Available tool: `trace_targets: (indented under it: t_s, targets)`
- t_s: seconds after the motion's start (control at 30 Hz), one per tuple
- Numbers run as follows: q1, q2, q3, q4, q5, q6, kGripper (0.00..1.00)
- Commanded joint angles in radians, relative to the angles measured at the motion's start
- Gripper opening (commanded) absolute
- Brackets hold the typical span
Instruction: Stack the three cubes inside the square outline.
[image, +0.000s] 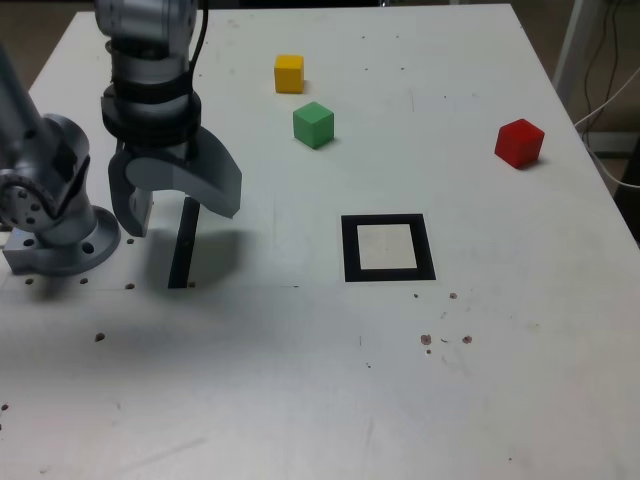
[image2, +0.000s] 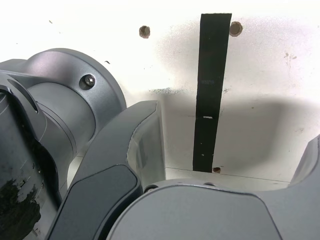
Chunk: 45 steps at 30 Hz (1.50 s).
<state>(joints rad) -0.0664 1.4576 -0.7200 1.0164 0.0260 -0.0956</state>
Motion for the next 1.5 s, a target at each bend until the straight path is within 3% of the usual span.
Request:
trace_targets:
  t_s: [0.0,0.77,1.07,1.47]
  targets:
    - [0.001,0.003,-0.004,0.004,0.001,-0.002,0.99]
    - [0.001,0.016,-0.035,0.025,0.007,-0.002,0.99]
    - [0.0,0.063,-0.145,0.08,0.038,0.006,0.99]
    - [0.015,0.161,-0.316,0.13,0.051,0.043,0.99]
